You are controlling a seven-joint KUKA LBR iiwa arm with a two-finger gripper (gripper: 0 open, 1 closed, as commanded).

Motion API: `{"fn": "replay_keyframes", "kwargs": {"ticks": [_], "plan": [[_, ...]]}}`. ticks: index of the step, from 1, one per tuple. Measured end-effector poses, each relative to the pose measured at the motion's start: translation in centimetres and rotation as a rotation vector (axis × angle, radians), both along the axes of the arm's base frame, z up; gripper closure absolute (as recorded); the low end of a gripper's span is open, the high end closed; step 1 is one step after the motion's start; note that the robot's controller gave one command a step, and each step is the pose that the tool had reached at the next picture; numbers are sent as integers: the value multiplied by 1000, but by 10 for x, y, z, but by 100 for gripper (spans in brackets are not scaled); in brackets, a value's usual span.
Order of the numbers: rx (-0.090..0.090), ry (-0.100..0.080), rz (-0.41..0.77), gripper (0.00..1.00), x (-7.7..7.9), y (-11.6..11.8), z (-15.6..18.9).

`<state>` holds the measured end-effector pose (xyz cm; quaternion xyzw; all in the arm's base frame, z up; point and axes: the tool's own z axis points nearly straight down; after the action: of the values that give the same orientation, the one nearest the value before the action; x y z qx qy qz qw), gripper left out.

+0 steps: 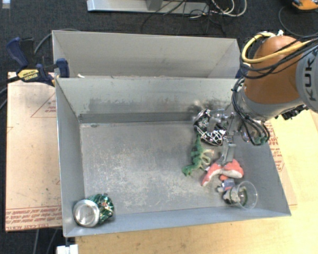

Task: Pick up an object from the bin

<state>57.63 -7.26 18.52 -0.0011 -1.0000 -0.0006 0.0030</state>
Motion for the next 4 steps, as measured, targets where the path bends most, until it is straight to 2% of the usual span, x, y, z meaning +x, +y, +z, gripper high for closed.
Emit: {"fn": "replay_keyframes", "kwargs": {"ticks": [1, 2, 3, 4], "plan": [[-1, -8, 2, 0, 2, 0, 5], [0, -7, 163, 0, 5, -26, -62], [-1, -9, -111, 100, 0, -34, -77], [-1, -9, -111, 100, 0, -34, -77]]}}
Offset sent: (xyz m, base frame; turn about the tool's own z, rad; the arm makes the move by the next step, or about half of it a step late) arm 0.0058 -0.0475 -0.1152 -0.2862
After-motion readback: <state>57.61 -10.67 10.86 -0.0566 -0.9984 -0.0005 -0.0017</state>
